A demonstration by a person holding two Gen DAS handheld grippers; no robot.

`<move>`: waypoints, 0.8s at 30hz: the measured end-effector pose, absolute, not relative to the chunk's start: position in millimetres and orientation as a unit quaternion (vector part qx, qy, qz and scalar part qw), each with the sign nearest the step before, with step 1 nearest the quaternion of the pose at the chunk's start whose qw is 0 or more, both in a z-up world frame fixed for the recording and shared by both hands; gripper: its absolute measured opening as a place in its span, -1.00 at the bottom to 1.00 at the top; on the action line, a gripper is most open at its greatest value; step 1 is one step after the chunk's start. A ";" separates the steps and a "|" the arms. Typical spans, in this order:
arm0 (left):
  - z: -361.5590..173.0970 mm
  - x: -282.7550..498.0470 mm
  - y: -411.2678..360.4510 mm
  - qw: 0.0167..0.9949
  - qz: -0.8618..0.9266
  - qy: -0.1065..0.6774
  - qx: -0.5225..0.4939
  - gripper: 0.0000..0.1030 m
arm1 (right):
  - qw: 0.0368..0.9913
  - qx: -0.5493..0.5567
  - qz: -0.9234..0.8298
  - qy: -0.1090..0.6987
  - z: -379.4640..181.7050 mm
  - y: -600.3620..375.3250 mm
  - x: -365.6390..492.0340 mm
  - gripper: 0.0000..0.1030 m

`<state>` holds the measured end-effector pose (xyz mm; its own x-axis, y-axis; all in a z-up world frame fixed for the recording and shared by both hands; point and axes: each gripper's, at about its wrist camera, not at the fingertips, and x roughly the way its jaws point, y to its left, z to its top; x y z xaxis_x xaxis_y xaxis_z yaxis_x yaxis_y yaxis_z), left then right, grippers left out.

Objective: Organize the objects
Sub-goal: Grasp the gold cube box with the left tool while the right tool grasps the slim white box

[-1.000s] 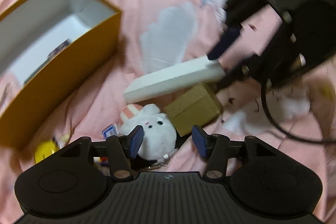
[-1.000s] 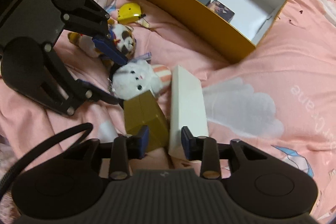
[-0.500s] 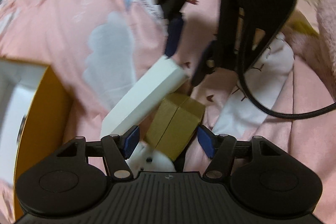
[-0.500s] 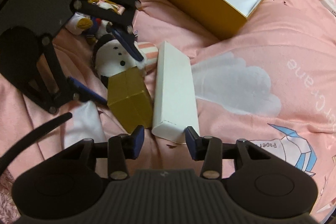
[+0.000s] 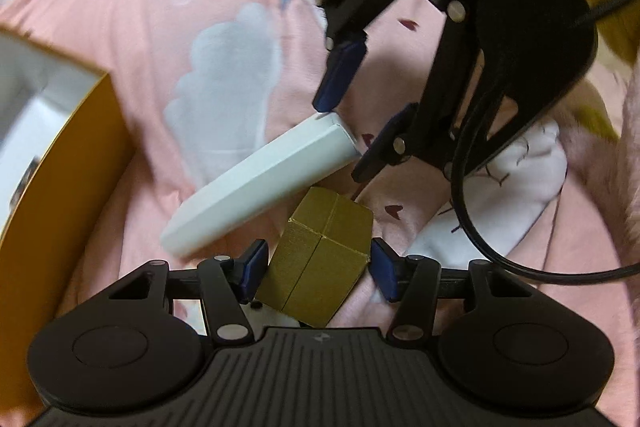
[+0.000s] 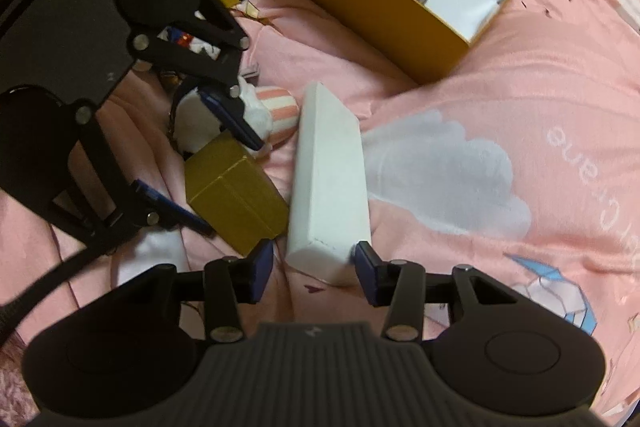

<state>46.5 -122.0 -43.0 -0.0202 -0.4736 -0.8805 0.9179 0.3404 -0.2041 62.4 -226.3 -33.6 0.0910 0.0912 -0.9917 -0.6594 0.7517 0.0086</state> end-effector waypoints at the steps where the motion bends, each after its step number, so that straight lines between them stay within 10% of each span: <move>1: -40.1 47.3 -116.5 0.668 -0.520 0.487 0.215 0.22 | 0.701 -0.233 0.269 0.618 -32.0 -223.5 63.6 -0.07; 24: -4.2 104.6 -4.9 0.797 -0.325 0.510 -0.016 0.13 | 0.651 -0.337 0.230 0.640 -97.2 -147.2 111.0 -0.10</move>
<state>104.6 -4.9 -4.2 0.2697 -0.5334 -0.8017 0.5011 0.7887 -0.3562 111.0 -147.2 -97.2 0.0736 -0.1320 -0.9885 -0.7310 0.6672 -0.1436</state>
